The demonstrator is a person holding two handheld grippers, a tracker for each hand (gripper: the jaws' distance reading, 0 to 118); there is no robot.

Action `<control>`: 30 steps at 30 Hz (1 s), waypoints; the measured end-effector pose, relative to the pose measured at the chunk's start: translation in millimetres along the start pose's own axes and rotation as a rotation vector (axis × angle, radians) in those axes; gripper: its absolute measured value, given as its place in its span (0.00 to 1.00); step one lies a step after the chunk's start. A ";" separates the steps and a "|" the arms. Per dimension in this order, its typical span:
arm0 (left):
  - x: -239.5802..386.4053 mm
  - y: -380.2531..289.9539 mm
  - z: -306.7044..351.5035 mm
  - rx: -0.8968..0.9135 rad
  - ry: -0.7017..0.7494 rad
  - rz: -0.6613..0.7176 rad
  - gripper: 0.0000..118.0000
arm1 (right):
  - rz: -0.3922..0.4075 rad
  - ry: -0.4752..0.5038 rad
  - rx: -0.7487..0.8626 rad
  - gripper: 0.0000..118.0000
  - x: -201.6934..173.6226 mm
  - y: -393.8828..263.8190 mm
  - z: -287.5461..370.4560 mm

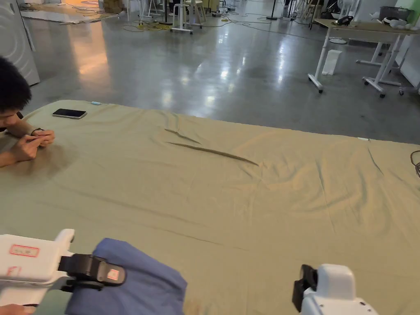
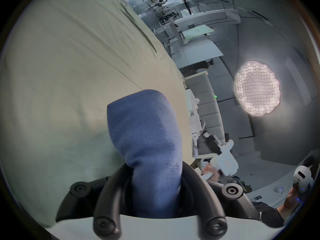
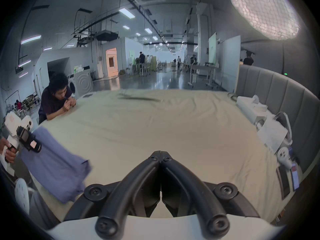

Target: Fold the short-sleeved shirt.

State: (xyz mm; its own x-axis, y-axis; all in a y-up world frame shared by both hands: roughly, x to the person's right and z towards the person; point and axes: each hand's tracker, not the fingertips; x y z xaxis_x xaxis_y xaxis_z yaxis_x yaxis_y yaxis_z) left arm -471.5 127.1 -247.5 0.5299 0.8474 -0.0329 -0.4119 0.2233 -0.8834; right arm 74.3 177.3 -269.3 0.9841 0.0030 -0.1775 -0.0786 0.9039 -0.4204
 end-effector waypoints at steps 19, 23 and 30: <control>-28.7 63.0 161.8 0.040 0.533 -0.010 0.18 | -0.041 -0.126 0.090 0.00 49.0 56.9 5.4; -39.1 75.2 181.7 0.063 0.651 -0.010 0.18 | -0.043 -0.117 0.066 0.00 42.9 48.3 2.7; -40.1 68.7 180.9 0.057 0.778 0.041 0.19 | -0.019 -0.080 0.045 0.00 28.8 44.1 -1.2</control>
State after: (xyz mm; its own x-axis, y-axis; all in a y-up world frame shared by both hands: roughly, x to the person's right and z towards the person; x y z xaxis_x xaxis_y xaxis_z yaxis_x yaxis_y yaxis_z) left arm -655.2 195.5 -222.3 0.8724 0.2787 -0.4016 -0.4684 0.2412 -0.8500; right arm 99.0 216.8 -294.0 0.9951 0.0184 -0.0971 -0.0543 0.9224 -0.3823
